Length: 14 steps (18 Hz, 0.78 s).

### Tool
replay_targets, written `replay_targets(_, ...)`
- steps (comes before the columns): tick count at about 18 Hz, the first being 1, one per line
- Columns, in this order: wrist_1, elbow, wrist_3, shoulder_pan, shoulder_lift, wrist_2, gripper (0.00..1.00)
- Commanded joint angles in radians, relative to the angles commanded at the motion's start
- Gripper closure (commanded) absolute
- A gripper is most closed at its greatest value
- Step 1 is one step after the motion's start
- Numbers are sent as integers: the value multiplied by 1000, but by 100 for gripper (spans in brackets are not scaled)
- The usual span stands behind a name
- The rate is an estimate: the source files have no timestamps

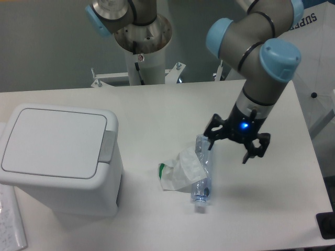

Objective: Open the trash can
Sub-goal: 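Move the gripper over the table toward the grey strip of the trash can lid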

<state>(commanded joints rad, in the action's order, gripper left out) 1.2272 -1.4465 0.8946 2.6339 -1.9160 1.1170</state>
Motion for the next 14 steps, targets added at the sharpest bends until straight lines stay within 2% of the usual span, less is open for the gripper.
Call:
replay_targets(4,-11,15,-169,-34,22,-112,0)
replay_targets(8,-11,23,-223,-83,28,-196,0)
replay_targets(14,-12,29,-296,-134,55,-220,0)
